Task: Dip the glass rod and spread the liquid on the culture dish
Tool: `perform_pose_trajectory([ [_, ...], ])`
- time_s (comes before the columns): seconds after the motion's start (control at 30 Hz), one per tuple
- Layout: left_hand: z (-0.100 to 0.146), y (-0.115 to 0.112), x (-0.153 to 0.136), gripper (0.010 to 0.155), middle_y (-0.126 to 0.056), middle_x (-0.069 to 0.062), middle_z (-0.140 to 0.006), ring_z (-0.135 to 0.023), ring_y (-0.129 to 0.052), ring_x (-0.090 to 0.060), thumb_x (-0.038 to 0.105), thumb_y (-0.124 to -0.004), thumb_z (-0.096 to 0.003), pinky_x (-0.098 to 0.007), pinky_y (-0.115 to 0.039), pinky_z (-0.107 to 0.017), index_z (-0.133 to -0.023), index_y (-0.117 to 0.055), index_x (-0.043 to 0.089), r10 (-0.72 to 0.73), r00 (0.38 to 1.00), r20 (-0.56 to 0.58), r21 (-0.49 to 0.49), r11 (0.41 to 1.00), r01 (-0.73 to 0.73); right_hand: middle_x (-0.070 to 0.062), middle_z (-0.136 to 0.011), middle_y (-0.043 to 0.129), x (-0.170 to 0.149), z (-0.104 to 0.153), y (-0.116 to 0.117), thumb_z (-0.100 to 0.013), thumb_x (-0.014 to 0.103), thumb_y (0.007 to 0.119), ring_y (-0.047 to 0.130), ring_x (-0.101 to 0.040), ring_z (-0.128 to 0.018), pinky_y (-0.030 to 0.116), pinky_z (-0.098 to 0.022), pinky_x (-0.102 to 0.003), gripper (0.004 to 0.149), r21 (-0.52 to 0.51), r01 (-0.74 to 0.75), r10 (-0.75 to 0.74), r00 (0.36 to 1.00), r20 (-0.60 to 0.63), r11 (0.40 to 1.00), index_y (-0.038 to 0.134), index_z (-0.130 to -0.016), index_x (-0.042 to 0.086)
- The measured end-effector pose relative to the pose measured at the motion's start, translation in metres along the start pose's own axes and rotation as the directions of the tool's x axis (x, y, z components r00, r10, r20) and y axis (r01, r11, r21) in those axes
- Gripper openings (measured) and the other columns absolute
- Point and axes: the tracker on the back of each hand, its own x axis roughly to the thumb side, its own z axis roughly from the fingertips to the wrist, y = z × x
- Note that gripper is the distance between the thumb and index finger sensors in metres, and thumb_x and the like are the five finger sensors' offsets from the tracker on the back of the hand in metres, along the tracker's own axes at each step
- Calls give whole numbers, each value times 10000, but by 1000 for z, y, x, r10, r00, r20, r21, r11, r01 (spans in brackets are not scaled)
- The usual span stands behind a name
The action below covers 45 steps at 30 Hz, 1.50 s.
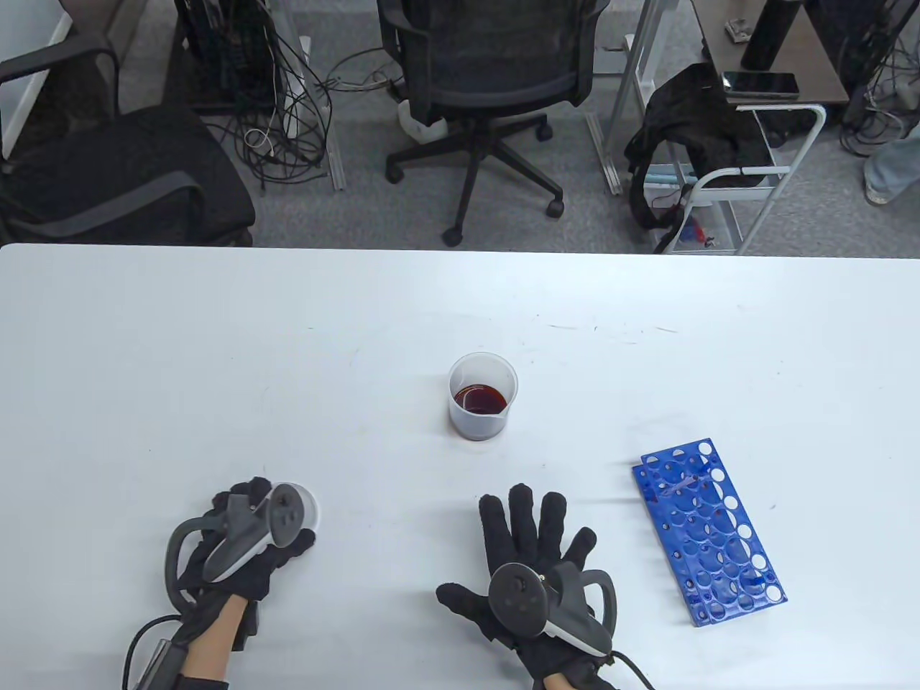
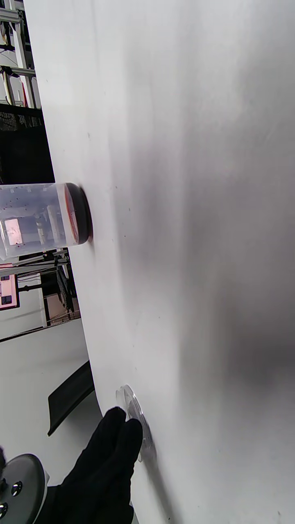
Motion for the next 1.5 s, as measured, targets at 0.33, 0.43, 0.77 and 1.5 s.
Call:
perform_pose_trajectory([
  [0.33, 22, 8, 104, 1074, -667, -201, -1108, -872, -795, -449, 766, -694, -351, -485, -754, -695, -1149, -563, 60, -104, 954, 282, 66, 994, 88, -288, -1148, -59, -11, 3, -6, -533, 787, 545, -16, -665, -962, 170, -538, -910, 1064, -6, 14, -14, 999, -49, 1000, -10, -1140, 110],
  [0.43, 32, 6, 124, 1077, -660, -203, -1110, -876, -790, -447, 766, -693, -351, -485, -751, -697, -1151, -558, 57, -119, 931, 344, 88, 992, 95, -289, -1147, -56, -16, 4, -9, -537, 779, 559, -14, -665, -962, 170, -538, -910, 1064, -14, 27, -28, 997, -68, 1000, -8, -1140, 110],
  [0.77, 59, 0, 164, 1081, -646, -202, -1117, -888, -792, -426, 770, -679, -347, -485, -751, -701, -1156, -546, 66, -182, 864, 470, 149, 981, 125, -292, -1148, -51, -25, 5, -11, -536, 773, 569, -12, -668, -959, 170, -538, -910, 1068, -3, 50, -50, 994, -92, 999, -4, -1141, 106],
  [1.5, 84, 57, 38, 1173, -133, -277, -1236, -1121, -181, -629, 823, -584, -357, -817, -296, -743, -1202, -157, 131, 9, 968, 250, 242, 968, -72, -296, -1165, -18, -25, 6, -12, -530, 782, 558, 14, -666, -972, 202, -557, -906, 1054, -51, 70, -74, 995, -74, 996, 15, -1151, 126],
])
